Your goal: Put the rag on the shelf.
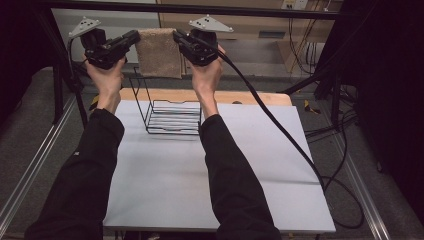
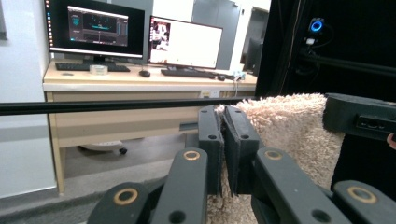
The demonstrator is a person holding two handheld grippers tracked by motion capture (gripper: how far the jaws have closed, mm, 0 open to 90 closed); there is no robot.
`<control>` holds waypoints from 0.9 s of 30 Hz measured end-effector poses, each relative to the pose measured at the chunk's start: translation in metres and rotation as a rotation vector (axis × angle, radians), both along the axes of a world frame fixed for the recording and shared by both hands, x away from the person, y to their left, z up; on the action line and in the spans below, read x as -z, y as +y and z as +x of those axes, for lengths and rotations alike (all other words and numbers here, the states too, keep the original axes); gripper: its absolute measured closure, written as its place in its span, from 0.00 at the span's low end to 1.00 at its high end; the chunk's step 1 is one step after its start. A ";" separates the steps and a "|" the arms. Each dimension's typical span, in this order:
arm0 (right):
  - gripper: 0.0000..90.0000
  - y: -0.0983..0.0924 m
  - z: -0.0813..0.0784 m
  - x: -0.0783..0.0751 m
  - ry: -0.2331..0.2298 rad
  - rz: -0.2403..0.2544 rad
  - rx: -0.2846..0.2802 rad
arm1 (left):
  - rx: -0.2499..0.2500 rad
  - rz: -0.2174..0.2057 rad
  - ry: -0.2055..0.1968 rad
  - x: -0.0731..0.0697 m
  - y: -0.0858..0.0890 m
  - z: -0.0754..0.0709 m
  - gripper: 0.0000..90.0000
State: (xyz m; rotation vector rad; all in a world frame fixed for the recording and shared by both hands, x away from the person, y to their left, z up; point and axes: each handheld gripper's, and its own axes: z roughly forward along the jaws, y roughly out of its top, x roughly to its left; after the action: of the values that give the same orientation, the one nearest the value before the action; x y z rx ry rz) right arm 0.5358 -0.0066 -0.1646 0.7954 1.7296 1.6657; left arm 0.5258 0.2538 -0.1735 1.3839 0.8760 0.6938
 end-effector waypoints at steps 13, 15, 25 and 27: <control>0.92 0.001 0.007 0.007 0.009 -0.034 0.005 | 0.007 0.028 0.002 0.009 0.000 0.004 0.95; 0.92 0.000 0.006 0.009 0.015 -0.033 0.001 | 0.011 0.040 0.006 0.012 0.000 0.002 0.95; 0.92 -0.004 -0.004 0.032 0.042 -0.048 -0.019 | 0.034 0.088 0.026 0.033 0.000 -0.010 0.94; 0.92 -0.004 -0.005 0.036 0.051 -0.053 -0.022 | 0.034 0.091 0.030 0.037 0.001 -0.012 0.94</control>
State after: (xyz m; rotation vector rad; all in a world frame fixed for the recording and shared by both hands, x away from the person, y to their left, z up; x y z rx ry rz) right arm 0.5306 -0.0107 -0.2007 0.8029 1.8157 1.6196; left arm 0.5138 0.2544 -0.2101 1.4900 0.8515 0.6954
